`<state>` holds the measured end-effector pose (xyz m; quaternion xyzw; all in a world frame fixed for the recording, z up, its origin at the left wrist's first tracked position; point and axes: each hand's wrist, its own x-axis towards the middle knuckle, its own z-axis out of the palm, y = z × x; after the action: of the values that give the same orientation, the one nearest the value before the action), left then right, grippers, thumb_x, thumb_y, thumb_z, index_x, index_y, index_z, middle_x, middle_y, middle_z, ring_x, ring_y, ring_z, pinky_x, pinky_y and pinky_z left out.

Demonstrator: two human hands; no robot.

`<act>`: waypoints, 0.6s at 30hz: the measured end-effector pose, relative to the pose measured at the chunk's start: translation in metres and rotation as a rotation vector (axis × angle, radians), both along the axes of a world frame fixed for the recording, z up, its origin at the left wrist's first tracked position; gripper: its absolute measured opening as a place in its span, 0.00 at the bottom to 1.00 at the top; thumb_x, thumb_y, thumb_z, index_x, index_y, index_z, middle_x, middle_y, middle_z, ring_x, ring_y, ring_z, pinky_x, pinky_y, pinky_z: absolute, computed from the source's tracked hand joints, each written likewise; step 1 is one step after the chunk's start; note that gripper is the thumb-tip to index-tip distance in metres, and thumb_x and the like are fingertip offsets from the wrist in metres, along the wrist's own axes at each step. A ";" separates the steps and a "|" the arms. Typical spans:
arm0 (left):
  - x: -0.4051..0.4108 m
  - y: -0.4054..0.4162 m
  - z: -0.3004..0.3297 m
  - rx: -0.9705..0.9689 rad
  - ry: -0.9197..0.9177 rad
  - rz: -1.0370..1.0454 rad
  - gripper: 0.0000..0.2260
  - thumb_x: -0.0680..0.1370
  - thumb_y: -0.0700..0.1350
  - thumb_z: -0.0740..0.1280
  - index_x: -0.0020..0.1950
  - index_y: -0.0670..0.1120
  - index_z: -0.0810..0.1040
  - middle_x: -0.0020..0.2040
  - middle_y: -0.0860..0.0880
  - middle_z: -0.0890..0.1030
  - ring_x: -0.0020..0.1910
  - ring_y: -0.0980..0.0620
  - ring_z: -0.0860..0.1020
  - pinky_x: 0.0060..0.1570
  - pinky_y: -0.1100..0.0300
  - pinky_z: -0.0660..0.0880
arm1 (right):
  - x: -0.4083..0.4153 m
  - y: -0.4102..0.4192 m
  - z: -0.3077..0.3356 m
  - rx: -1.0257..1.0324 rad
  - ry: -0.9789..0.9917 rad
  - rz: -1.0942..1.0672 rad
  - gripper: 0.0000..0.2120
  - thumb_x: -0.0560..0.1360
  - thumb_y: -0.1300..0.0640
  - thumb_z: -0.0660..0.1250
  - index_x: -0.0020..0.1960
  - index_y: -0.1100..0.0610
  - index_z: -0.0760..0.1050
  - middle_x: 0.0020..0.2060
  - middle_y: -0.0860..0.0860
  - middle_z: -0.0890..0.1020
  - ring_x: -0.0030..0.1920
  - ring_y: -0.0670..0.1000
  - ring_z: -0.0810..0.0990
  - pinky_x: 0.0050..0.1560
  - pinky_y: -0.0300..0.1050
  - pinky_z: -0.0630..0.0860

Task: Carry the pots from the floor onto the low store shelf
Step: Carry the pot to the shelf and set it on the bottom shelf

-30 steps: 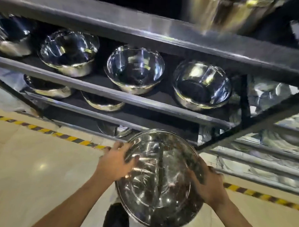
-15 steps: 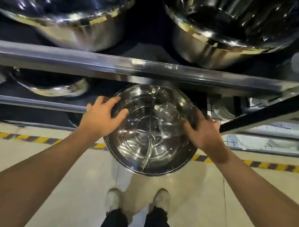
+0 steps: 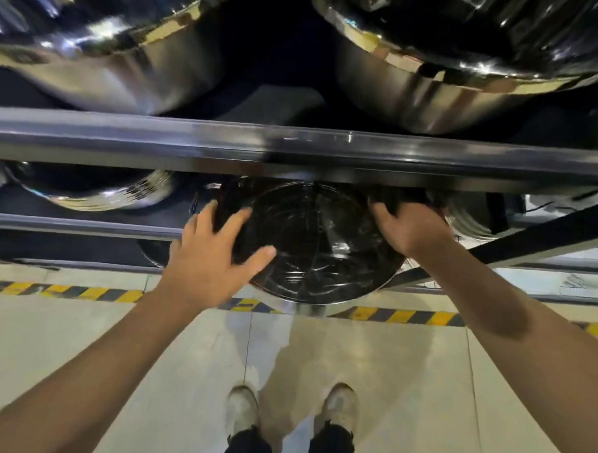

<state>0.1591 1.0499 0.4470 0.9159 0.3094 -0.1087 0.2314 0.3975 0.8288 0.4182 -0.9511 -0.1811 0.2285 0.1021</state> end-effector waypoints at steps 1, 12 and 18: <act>-0.017 -0.011 0.001 -0.010 0.004 -0.001 0.41 0.65 0.82 0.51 0.76 0.70 0.52 0.82 0.47 0.51 0.78 0.38 0.56 0.69 0.33 0.61 | 0.001 0.000 0.005 -0.003 0.039 0.000 0.34 0.79 0.32 0.49 0.56 0.59 0.80 0.52 0.63 0.82 0.49 0.61 0.78 0.48 0.48 0.66; -0.042 -0.042 -0.030 -0.245 -0.195 0.111 0.53 0.62 0.73 0.71 0.78 0.63 0.45 0.77 0.51 0.63 0.72 0.49 0.67 0.60 0.52 0.70 | -0.146 -0.050 0.025 0.027 -0.028 0.040 0.54 0.62 0.16 0.51 0.80 0.44 0.45 0.76 0.59 0.61 0.75 0.62 0.56 0.69 0.58 0.66; -0.017 -0.039 -0.037 -0.195 -0.262 0.121 0.52 0.63 0.74 0.71 0.78 0.55 0.52 0.71 0.48 0.69 0.69 0.48 0.71 0.61 0.50 0.73 | -0.126 -0.030 0.006 0.123 -0.110 -0.012 0.51 0.68 0.26 0.65 0.80 0.52 0.52 0.75 0.64 0.64 0.74 0.66 0.60 0.69 0.61 0.66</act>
<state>0.1424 1.0109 0.4097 0.8753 0.3190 -0.0036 0.3635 0.2719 0.7990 0.4239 -0.9552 -0.1942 0.1639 0.1518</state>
